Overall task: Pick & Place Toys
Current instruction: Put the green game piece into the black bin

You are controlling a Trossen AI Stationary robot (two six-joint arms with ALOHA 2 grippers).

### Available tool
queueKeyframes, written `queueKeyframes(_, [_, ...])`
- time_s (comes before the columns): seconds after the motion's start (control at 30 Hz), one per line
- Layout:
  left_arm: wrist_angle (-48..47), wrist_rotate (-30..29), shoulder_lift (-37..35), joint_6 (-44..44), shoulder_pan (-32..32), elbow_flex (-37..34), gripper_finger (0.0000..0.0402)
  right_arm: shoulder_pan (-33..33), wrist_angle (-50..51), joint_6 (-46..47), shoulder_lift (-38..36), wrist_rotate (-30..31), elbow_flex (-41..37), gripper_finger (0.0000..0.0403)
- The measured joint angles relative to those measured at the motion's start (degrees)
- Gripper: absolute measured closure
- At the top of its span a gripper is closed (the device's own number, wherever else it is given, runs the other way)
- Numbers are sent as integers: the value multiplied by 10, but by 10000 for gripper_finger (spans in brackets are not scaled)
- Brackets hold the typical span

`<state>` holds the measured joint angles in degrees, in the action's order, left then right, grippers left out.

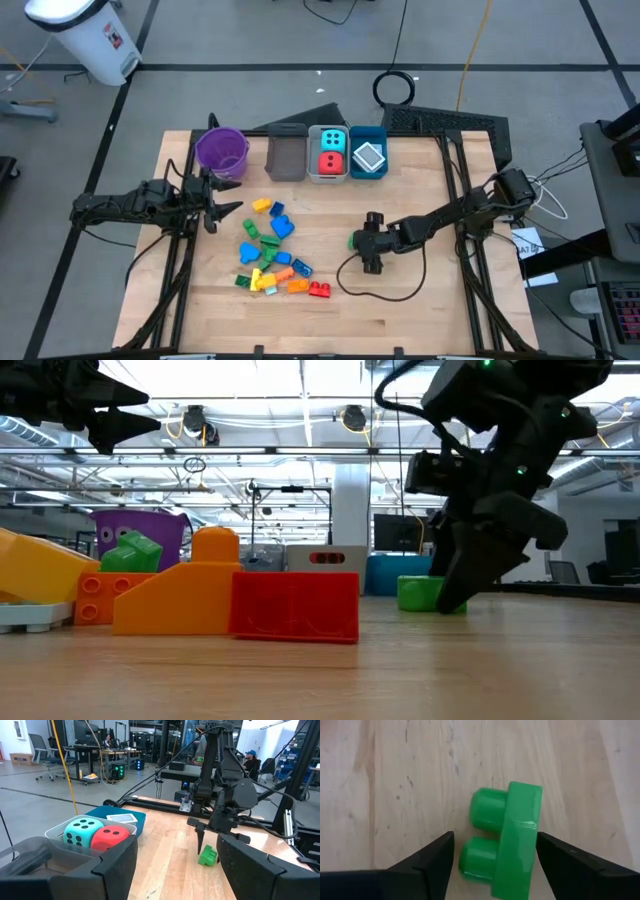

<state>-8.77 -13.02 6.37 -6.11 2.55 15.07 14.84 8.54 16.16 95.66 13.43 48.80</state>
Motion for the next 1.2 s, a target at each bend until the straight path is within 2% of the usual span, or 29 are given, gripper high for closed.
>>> queueKeyframes(0.1, [0,0,0,-1,0,0,128,-4,1,3,0,-17,0,169])
queueKeyframes(0.47, [0,0,0,-7,0,0,128,-6,14,-8,-15,-18,0,256])
queueKeyframes(0.67, [26,8,29,-20,0,-3,128,-7,-14,-45,-40,-15,0,257])
queueKeyframes(0.8, [205,11,94,3,0,-43,128,-17,-91,-87,-46,-18,1,250])
queueKeyframes(0.97, [457,10,201,13,0,-108,128,-51,-175,-144,-46,-29,1,263])
queueKeyframes(1.03, [516,10,240,8,0,-119,128,-73,-207,-155,-46,-52,1,264])
queueKeyframes(1.2, [573,-6,337,11,0,-121,128,-124,-297,-156,-46,-143,1,254])
